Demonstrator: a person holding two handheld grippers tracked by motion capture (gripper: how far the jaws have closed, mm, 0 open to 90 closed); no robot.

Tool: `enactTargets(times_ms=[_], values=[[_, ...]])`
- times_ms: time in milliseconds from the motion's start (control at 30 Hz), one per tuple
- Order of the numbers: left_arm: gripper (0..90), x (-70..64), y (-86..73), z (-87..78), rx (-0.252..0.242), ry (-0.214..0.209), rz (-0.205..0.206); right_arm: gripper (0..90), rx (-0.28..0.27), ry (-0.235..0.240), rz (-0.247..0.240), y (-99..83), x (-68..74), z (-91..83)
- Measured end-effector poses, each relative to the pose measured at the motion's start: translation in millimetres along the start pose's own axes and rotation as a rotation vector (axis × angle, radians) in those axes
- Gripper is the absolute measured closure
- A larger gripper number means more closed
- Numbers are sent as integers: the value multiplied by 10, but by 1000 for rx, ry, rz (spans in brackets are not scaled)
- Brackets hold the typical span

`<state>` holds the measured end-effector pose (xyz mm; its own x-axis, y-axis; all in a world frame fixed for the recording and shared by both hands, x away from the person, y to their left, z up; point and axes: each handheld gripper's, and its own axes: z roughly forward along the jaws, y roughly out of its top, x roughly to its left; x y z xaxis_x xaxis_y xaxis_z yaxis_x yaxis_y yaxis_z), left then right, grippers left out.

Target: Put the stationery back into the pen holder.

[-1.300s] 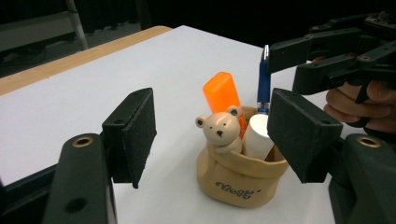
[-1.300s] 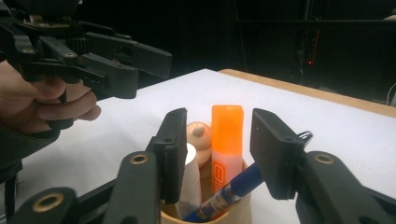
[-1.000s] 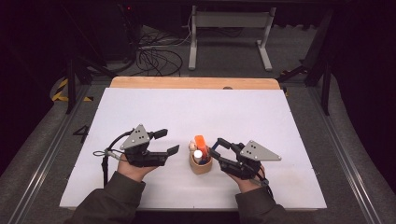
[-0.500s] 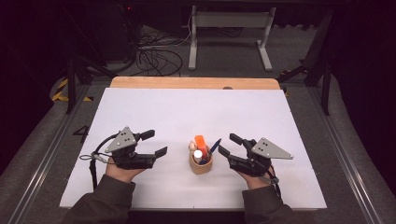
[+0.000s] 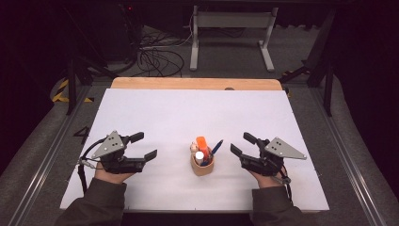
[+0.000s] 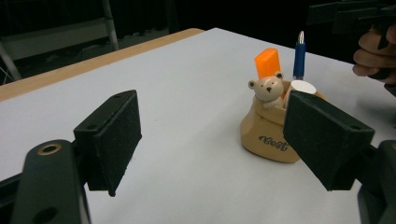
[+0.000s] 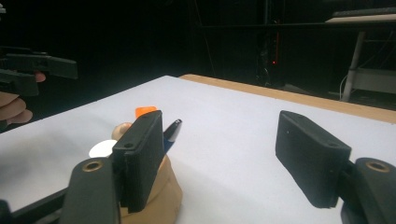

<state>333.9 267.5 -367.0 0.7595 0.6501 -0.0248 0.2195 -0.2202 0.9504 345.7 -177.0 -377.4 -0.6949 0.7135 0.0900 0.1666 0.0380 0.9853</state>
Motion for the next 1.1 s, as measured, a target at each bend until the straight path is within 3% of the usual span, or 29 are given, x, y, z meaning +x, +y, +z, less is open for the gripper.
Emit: enactTargets(times_ms=[600,1100], values=[[196,35,-74,-7,15,6,-11,287,2,-87,37,-108,-293,-206],[194,69,-103,-9,20,16,-13,285,10,-117,31,-145,-341,-220]])
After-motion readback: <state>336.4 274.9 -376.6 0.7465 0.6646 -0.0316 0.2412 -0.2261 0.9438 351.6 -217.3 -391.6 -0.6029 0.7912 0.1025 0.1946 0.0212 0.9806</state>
